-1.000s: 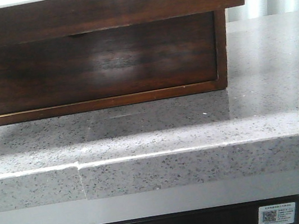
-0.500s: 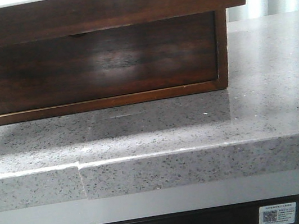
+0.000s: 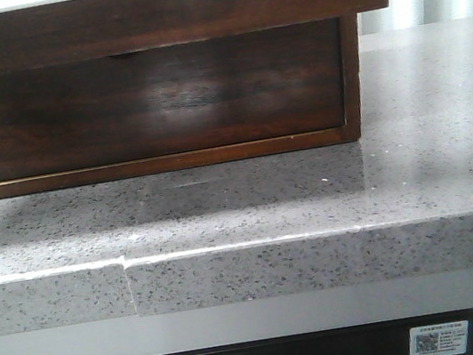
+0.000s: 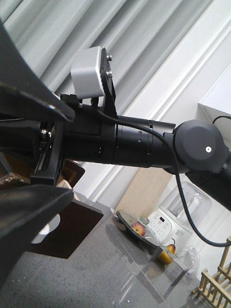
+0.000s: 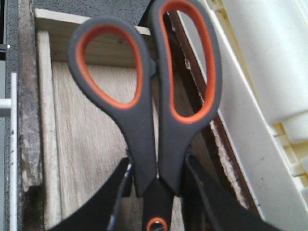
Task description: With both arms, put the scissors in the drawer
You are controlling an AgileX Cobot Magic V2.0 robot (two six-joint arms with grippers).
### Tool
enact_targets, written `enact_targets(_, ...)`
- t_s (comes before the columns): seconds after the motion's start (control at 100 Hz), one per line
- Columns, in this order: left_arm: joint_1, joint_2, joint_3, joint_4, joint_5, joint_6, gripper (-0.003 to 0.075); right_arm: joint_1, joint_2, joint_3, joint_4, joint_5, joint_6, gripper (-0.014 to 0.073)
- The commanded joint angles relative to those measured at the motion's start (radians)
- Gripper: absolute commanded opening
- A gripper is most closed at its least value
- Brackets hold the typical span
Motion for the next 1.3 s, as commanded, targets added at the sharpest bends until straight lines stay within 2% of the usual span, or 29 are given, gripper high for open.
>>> enact_targets(0.0,-0.008,0.003,-0.031,-0.057,-0.025,-0.014,0.0295,0.000,-0.037,-0.034,0.004,-0.084,-0.009,0.0262)
enact_targets(0.06,-0.008,0.002,-0.031,-0.057,-0.025,-0.014,0.0295,0.000,-0.037,-0.034,0.004,-0.084,-0.009,0.0298)
enact_targets(0.26,-0.008,-0.030,-0.031,-0.057,0.010,-0.017,0.0295,0.000,-0.037,-0.034,0.004,-0.074,-0.009,0.0294)
enact_targets(0.35,-0.008,-0.063,-0.031,-0.057,0.018,-0.065,0.0295,0.000,-0.049,-0.034,0.004,-0.034,-0.004,0.0292)
enact_targets(0.4,-0.008,-0.086,-0.031,-0.057,0.018,-0.108,0.0295,0.000,-0.061,-0.034,0.004,0.000,0.021,0.0269)
enact_targets(0.46,-0.008,-0.123,-0.031,-0.045,0.029,-0.158,0.0284,0.000,-0.083,-0.034,0.004,0.030,0.071,0.0183)
enact_targets(0.53,-0.008,-0.171,-0.031,-0.015,0.063,-0.201,0.0233,0.000,-0.113,-0.034,0.004,0.064,0.093,0.0036)
enact_targets(0.59,-0.008,-0.212,-0.031,0.016,0.105,-0.260,0.0150,0.000,-0.142,-0.034,0.004,0.097,0.095,-0.0081)
enact_targets(0.7,-0.008,-0.295,-0.031,0.077,0.171,-0.394,-0.0015,0.000,-0.191,-0.032,0.004,0.134,0.138,-0.0060)
enact_targets(0.77,-0.008,-0.343,-0.025,0.117,0.186,-0.494,-0.0019,0.000,-0.231,-0.015,0.010,0.138,0.140,-0.0060)
enact_targets(0.86,-0.008,-0.398,-0.005,0.141,0.192,-0.612,-0.0019,0.000,-0.295,0.024,0.016,0.111,0.140,-0.0060)
enact_targets(0.99,-0.008,-0.460,0.057,0.144,0.214,-0.697,-0.0019,0.000,-0.416,0.119,0.030,0.029,0.142,-0.0060)
enact_targets(1.17,-0.008,-0.503,0.158,0.140,0.314,-0.845,-0.0019,0.000,-0.628,0.353,0.056,-0.156,0.142,-0.0060)
enact_targets(1.29,-0.008,-0.505,0.208,0.109,0.390,-0.869,-0.0019,0.000,-0.806,0.532,0.058,-0.270,0.142,-0.0060)
